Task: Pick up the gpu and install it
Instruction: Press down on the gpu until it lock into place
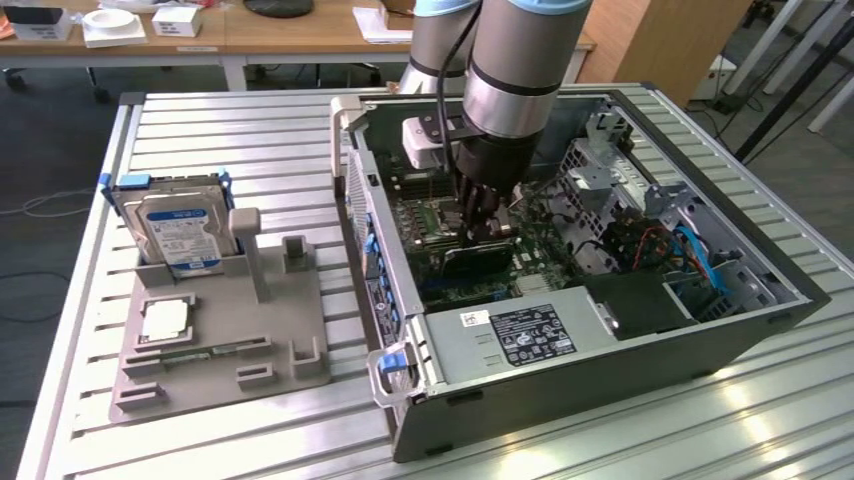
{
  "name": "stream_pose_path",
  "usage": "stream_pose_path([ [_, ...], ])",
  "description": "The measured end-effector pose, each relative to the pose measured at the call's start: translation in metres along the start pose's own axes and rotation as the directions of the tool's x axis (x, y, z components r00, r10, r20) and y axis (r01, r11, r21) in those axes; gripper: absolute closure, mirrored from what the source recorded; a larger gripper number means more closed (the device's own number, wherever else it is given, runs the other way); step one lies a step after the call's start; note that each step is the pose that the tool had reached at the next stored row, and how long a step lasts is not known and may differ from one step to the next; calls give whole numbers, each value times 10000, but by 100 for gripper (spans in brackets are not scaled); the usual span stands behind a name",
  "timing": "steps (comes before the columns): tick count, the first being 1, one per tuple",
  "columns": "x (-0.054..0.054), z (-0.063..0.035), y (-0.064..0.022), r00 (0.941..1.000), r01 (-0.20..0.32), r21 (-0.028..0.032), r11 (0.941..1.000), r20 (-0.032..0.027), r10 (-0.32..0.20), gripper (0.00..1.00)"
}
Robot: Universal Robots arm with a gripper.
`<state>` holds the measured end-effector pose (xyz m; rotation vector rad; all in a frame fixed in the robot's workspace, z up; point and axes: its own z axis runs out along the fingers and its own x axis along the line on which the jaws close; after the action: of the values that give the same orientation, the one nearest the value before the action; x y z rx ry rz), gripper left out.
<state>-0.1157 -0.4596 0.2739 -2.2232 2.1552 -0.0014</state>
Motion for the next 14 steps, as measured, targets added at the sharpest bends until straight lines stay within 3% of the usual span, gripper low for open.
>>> stream_pose_path([
  [1, 0, 0, 0, 10000, 0, 0, 10000, 0, 0, 90],
  [14, -40, 25, 28, 10000, -1, 0, 10000, -3, 1, 90],
])
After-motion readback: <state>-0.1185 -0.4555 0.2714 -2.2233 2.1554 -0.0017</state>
